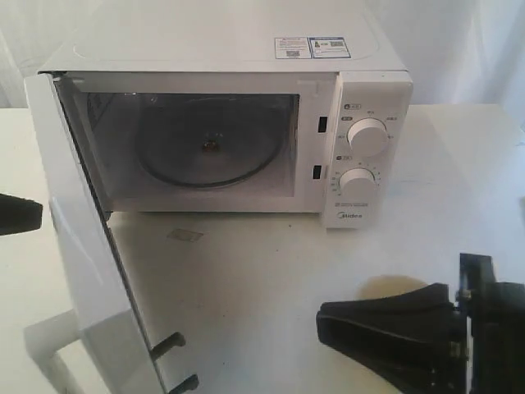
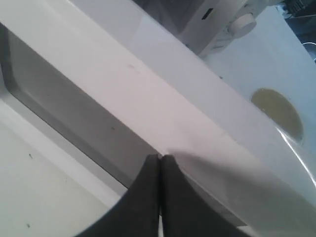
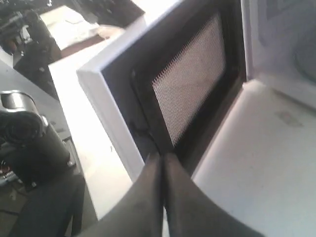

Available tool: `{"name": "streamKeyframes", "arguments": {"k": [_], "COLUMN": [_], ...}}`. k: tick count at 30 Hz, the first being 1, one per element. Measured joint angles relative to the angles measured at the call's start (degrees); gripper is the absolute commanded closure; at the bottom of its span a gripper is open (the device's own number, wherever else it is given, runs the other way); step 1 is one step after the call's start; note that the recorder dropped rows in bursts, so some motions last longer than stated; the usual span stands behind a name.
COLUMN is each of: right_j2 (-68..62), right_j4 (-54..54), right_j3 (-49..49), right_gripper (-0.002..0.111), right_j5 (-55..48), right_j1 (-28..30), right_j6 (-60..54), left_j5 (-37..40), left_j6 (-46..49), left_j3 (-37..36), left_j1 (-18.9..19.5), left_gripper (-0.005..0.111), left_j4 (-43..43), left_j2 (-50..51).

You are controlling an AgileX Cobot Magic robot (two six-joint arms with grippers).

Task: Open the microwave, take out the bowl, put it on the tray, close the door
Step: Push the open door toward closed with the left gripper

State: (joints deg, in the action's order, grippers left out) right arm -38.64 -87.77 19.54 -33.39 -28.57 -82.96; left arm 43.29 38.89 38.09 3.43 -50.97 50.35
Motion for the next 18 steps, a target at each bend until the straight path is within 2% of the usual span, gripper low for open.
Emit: {"name": "streamKeyframes", "arguments": {"k": [2, 7, 13, 18], "right_j2": [2.9, 5.3, 5.5, 5.5], "right_j4": [-0.4, -0.5, -0.5, -0.3], "right_j3": [0.9, 1.0, 1.0, 1.0], "right_gripper": [0.108, 0.108, 0.108, 0.108], "right_j5": [0.0, 0.0, 0.0, 1.1], "right_j1": [0.0, 0.0, 0.0, 0.0], "right_j6": [0.3, 0.5, 0.5, 0.7], "left_j5": [-1.9, -7.0, -16.0, -21.7], "left_j6": [3.9, 9.9, 14.0, 16.4], "left_j3": [0.0, -0.1, 0.4, 4.8], "left_j1": [-0.5, -5.0, -12.4, -18.3], "left_gripper": [0.107, 0.107, 0.107, 0.107], "left_j4": [-3.7, -8.2, -11.5, -13.0], "left_j2": [2.7, 6.6, 10.9, 15.0]}}
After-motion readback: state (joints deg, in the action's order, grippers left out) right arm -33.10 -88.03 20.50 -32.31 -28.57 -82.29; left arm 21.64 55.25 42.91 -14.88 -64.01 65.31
